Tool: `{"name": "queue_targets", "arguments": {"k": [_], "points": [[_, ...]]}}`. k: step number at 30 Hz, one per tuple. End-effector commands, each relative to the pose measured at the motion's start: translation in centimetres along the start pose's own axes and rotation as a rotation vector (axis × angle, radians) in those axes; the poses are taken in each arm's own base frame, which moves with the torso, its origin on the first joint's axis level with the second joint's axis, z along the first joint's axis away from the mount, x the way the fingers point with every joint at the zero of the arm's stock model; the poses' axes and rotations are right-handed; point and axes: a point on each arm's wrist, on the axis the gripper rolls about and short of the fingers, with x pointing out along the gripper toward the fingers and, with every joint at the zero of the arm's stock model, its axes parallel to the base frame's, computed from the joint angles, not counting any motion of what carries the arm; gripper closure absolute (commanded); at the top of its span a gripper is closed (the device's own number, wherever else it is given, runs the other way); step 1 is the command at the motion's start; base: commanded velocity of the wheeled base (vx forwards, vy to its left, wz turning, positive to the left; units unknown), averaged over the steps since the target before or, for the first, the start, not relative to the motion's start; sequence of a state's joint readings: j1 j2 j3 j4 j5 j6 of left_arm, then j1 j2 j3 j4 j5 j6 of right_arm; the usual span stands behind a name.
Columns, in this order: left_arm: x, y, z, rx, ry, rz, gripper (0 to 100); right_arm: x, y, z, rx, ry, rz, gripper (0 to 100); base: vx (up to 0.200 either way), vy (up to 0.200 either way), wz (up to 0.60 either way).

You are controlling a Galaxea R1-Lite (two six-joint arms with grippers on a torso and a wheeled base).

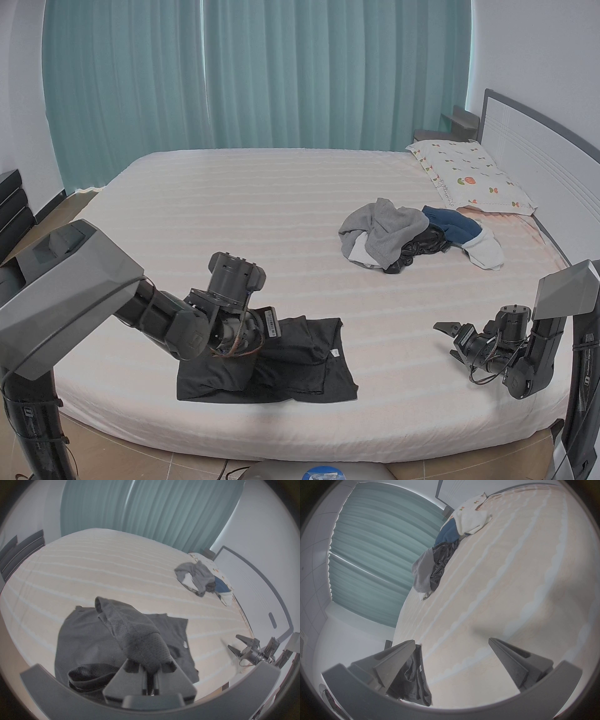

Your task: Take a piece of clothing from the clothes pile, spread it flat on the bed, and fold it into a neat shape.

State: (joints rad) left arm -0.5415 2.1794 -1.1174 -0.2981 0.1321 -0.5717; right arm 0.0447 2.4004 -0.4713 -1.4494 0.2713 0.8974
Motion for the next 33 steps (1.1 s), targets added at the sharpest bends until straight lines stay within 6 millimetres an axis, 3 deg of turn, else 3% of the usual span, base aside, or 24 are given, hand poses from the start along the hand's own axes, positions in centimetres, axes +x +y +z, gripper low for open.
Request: {"name": "queue_targets", "arguments": {"k": [1, 4, 11, 14, 15, 21, 27, 29, 33], "points": [[1.9, -1.4, -1.2, 0.016, 0.027, -0.012, 100, 0.0, -0.1, -0.1, -0.001, 0.003, -0.002, 0, 0.000, -0.200, 0.00], [2.1, -1.8, -1.4, 0.012, 0.030, -0.014, 100, 0.0, -0.1, -0.1, -0.001, 0.005, -0.002, 0, 0.000, 0.000, 0.00], [5.1, -2.5, -2.6, -0.009, -0.006, 0.069, 100, 0.1, 0.0, -0.3, -0.005, 0.009, 0.000, 0, 0.000, 0.000, 0.00], [5.2, -2.6, -2.8, -0.031, 0.005, 0.074, 100, 0.1, 0.0, -0.3, -0.007, 0.009, 0.000, 0, 0.000, 0.000, 0.00], [5.1, -2.6, -2.9, -0.031, 0.008, 0.073, 0, 0.1, 0.0, -0.3, -0.007, 0.009, 0.000, 0, 0.000, 0.000, 0.00], [4.7, -3.0, -3.2, -0.050, 0.033, 0.073, 0, 0.1, 0.1, -0.3, -0.008, 0.009, 0.002, 0, 0.000, 0.000, 0.00], [2.4, -3.6, -1.7, -0.169, 0.039, -0.011, 0, 0.0, 0.0, -0.4, -0.007, 0.011, -0.001, 0, 0.000, 0.000, 0.00], [0.9, -2.9, -0.9, -0.209, 0.049, -0.034, 0, 0.0, 0.0, -0.4, -0.007, 0.012, -0.002, 0, 0.000, 0.000, 0.00], [-0.3, 0.3, -0.9, -0.246, 0.075, 0.015, 0, 0.1, 0.1, -0.5, -0.009, 0.015, 0.000, 0, 0.000, 0.000, 0.00]]}}
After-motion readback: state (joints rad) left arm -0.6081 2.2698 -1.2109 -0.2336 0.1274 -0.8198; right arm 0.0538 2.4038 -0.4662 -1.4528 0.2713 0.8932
